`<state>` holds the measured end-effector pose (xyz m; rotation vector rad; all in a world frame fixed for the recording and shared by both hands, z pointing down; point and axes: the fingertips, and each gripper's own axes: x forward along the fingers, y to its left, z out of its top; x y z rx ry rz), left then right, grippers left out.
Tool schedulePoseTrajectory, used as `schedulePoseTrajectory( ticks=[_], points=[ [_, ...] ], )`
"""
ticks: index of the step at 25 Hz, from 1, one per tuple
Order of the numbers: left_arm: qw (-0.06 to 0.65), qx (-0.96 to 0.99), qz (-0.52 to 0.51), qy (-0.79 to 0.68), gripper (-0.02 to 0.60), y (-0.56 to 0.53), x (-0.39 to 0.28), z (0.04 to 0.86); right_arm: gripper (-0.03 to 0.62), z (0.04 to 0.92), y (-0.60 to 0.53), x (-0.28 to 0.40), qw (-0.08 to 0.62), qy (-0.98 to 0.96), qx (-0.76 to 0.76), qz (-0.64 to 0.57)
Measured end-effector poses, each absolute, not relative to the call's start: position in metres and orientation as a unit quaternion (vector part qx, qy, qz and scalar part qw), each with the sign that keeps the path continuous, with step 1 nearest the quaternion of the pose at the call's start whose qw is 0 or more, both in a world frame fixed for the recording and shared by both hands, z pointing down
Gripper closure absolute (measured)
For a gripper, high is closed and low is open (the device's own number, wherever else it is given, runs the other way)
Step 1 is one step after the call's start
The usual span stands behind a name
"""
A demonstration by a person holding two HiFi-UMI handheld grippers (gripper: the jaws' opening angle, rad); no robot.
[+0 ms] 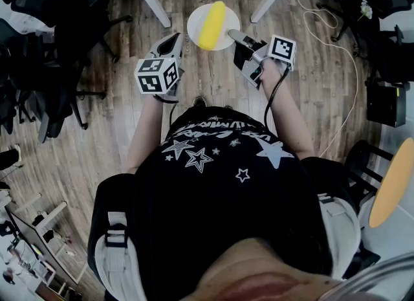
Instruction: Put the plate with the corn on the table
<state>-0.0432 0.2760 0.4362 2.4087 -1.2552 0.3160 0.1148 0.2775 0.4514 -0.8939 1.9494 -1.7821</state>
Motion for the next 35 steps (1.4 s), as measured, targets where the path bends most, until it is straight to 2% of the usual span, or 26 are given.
schedulePoseTrajectory(
  ticks=[28, 35],
  points=[
    [0.209, 0.864, 0.116, -0.444, 0.577, 0.269, -0.042, 0.443, 0.566, 0.451, 0.272, 0.118, 0.188, 0.686, -0.321, -0.625],
    [0.208, 0.867, 0.117, -0.438, 0.577, 0.249, -0.071, 0.447, 0.563, 0.457, 0.25, 0.097, 0.197, 0.677, -0.333, -0.626]
  ],
)
